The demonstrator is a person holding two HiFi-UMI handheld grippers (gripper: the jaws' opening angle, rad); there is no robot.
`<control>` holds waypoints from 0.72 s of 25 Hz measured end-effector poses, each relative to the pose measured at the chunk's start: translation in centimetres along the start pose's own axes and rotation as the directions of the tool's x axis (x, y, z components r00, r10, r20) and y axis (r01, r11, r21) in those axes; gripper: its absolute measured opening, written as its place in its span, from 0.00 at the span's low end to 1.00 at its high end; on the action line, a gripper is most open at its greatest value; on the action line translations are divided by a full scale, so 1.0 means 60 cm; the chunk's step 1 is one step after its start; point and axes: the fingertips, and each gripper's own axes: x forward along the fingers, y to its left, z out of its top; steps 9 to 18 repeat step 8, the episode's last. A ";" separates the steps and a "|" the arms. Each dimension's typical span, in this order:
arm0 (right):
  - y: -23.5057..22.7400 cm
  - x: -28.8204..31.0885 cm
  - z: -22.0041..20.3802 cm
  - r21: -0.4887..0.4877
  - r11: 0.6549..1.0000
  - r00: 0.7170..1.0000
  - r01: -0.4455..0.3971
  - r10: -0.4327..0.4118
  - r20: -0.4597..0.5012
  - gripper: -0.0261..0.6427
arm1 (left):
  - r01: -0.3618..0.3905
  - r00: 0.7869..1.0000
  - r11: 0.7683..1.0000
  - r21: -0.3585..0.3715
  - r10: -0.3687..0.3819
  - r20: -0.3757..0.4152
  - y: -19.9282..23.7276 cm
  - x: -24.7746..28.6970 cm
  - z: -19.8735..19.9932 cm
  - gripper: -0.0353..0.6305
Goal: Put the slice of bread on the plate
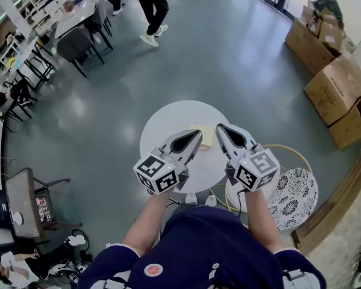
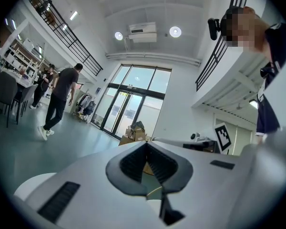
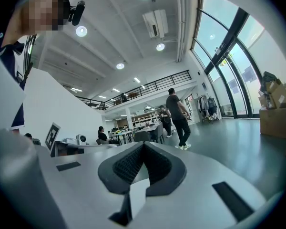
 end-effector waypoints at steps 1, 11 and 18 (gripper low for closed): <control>0.000 0.000 0.000 0.000 1.000 1.000 0.000 0.000 0.000 0.05 | 0.000 1.000 1.000 0.000 0.000 0.000 -0.001 0.000 0.000 0.06; 0.006 -0.001 0.001 -0.003 1.000 1.000 0.002 -0.002 0.002 0.05 | 0.002 1.000 1.000 -0.001 -0.002 -0.001 -0.003 -0.005 0.000 0.06; 0.006 -0.001 0.001 -0.003 1.000 1.000 0.002 -0.002 0.002 0.05 | 0.002 1.000 1.000 -0.001 -0.002 -0.001 -0.003 -0.005 0.000 0.06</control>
